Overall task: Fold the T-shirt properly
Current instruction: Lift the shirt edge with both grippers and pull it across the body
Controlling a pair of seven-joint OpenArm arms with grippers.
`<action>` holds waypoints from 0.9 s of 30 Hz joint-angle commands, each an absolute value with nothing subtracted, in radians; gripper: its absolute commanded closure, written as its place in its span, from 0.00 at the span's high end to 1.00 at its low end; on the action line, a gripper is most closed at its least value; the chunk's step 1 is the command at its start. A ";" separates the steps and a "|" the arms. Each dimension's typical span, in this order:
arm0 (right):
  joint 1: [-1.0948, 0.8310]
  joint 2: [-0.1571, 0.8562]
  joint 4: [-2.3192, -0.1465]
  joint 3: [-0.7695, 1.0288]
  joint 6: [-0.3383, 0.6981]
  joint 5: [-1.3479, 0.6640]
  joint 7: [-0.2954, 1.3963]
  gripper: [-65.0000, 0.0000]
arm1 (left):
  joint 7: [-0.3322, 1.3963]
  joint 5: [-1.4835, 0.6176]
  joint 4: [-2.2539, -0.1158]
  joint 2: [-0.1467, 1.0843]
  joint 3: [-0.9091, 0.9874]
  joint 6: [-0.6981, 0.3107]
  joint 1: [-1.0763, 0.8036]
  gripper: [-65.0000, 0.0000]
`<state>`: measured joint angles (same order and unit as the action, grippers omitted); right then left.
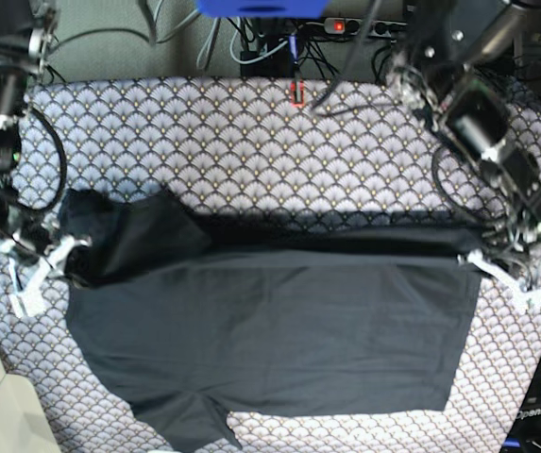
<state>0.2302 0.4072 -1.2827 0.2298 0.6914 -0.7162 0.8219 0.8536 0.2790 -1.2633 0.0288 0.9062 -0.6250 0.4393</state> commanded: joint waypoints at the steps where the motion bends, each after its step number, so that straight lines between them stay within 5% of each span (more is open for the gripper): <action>1: 0.275 0.424 -1.279 0.217 0.698 -0.711 0.794 0.00 | 0.831 0.288 -1.256 0.039 0.900 -0.624 0.484 0.00; 14: 0.467 0.389 -1.138 0.116 0.698 -0.478 0.730 0.00 | 0.814 0.335 -1.135 0.073 0.794 -0.624 0.619 0.00; 27: 0.545 0.389 -1.043 0.035 0.698 -0.467 0.680 0.00 | 0.707 0.335 -1.127 0.087 0.794 -0.622 0.631 0.00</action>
<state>0.5171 0.3759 -1.0294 0.0277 0.6922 -0.4515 0.7021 0.7273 0.3473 -1.1160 0.0792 0.7967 -0.6220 0.5961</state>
